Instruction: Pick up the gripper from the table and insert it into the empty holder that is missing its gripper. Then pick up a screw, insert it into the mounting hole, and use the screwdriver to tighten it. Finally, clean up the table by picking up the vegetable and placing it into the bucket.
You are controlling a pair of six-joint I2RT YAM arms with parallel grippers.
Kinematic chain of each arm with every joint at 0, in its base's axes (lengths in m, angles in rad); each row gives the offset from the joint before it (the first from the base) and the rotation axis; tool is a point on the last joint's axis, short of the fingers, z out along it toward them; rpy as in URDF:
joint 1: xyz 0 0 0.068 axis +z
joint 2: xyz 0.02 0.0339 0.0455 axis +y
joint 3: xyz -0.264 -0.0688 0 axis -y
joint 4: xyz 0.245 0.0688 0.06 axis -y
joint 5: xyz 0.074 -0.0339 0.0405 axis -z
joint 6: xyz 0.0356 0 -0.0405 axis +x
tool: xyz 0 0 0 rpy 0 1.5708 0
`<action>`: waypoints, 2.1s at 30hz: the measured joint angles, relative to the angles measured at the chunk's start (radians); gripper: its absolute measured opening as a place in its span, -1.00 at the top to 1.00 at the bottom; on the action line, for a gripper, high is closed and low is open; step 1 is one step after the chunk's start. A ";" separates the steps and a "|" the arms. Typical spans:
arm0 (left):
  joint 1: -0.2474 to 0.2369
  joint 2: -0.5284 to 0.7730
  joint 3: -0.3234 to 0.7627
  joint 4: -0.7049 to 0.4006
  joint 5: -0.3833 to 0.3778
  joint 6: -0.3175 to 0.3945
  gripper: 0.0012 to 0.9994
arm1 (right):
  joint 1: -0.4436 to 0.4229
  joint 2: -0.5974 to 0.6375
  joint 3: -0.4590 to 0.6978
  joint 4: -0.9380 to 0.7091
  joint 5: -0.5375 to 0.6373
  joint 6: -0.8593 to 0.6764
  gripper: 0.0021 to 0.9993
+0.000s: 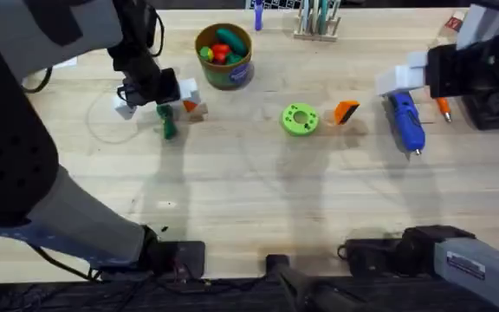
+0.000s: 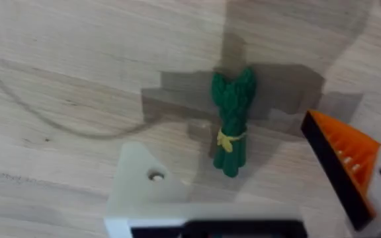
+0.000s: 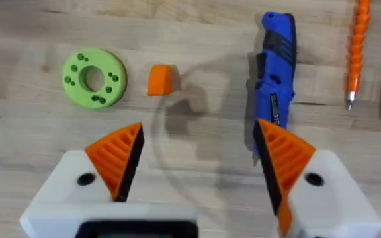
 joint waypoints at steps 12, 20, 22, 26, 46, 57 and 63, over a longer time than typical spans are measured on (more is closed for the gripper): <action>0.000 0.018 0.004 -0.022 -0.022 -0.001 -0.91 | 0.000 0.000 0.000 0.000 0.000 0.000 -0.98; 0.016 0.035 0.005 -0.023 -0.022 -0.008 -0.90 | 0.000 0.000 0.000 0.000 0.000 0.000 -0.98; 0.029 0.035 0.005 -0.023 -0.022 -0.008 -0.90 | 0.000 0.000 0.000 0.000 0.000 0.000 -0.98; 0.048 0.035 0.005 -0.032 -0.023 -0.011 -0.90 | 0.000 0.000 0.000 0.000 0.000 0.000 -0.98; 0.045 0.054 0.012 -0.044 -0.002 -0.013 0.98 | 0.000 0.000 0.000 0.000 0.000 0.000 -0.98; 0.045 0.054 0.032 -0.063 0.017 -0.014 0.99 | 0.000 0.000 0.000 0.000 0.000 0.000 -0.98; 0.045 0.003 0.056 -0.110 0.035 -0.012 0.99 | 0.000 0.000 0.000 0.000 0.000 0.000 -0.98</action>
